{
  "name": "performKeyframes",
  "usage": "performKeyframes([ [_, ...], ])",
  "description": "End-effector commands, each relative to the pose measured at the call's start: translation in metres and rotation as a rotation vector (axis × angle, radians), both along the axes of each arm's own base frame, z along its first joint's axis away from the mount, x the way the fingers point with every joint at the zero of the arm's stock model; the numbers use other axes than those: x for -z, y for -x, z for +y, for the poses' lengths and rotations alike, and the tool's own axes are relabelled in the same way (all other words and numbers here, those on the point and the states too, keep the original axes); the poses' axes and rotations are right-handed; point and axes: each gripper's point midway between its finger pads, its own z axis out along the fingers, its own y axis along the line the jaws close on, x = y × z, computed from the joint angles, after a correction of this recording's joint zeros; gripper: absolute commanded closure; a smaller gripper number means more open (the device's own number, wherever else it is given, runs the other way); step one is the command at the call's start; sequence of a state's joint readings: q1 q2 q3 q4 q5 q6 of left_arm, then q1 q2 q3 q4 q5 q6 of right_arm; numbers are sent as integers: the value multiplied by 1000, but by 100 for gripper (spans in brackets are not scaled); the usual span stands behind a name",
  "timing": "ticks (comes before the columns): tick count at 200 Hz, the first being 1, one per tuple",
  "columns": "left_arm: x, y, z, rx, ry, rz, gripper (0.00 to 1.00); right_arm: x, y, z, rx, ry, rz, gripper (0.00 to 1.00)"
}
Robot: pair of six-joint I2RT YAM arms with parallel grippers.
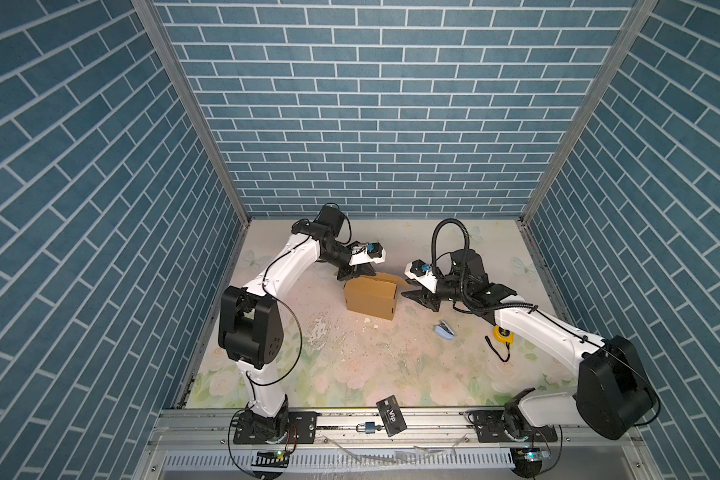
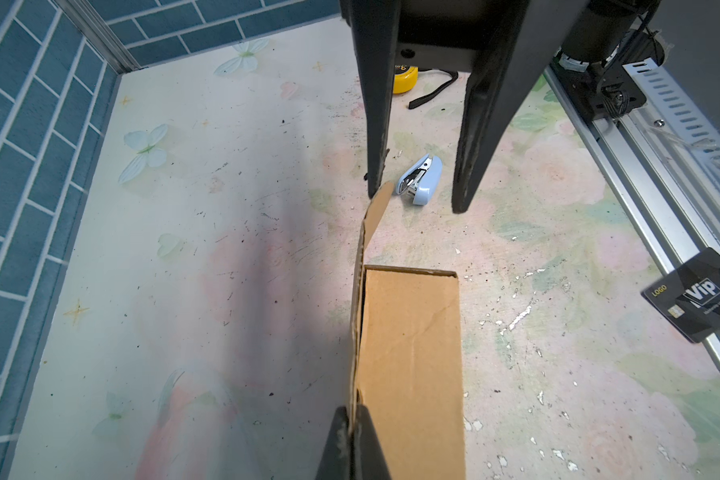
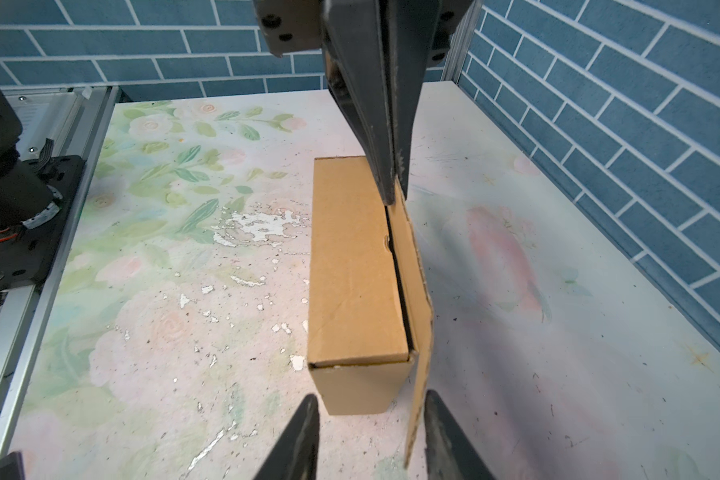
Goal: Fold the paper box
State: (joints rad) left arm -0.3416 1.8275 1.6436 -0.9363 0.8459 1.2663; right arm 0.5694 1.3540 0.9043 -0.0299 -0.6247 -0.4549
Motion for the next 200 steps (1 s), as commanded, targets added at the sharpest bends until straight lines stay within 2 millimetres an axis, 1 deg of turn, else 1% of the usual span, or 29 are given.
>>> performKeyframes([
  [1, 6, 15, 1, 14, -19, 47, 95, -40, 8, -12, -24, -16, -107, 58],
  [14, 6, 15, 0, 17, -17, 45, 95, -45, -1, -23, 14, 4, -139, 58],
  [26, 4, 15, 0, 19, -13, 43, 95, -44, -15, -32, 61, 29, -163, 60],
  [41, 4, 16, 0, 20, -10, 46, 95, -35, -35, -37, 104, 74, -170, 65],
  [49, 4, 16, 0, 20, -10, 47, 95, -26, -43, -36, 111, 97, -161, 66],
  [65, 5, 17, 0, 21, -11, 48, 95, -11, -49, -28, 75, 118, -128, 67],
  [78, 6, 17, 0, 22, -12, 47, 95, -6, -47, -18, 26, 99, -96, 68],
  [96, 6, 17, 0, 20, -12, 46, 95, -8, -37, -4, -38, 62, -84, 68],
  [123, 8, 16, 0, 21, -15, 51, 95, -11, -24, 11, -93, 36, -78, 68],
  [161, 9, 17, -2, 25, -16, 56, 94, -4, -10, 21, -124, 54, -65, 68],
  [200, 10, 17, -1, 26, -18, 57, 94, -4, -7, 24, -127, 64, -72, 68],
])
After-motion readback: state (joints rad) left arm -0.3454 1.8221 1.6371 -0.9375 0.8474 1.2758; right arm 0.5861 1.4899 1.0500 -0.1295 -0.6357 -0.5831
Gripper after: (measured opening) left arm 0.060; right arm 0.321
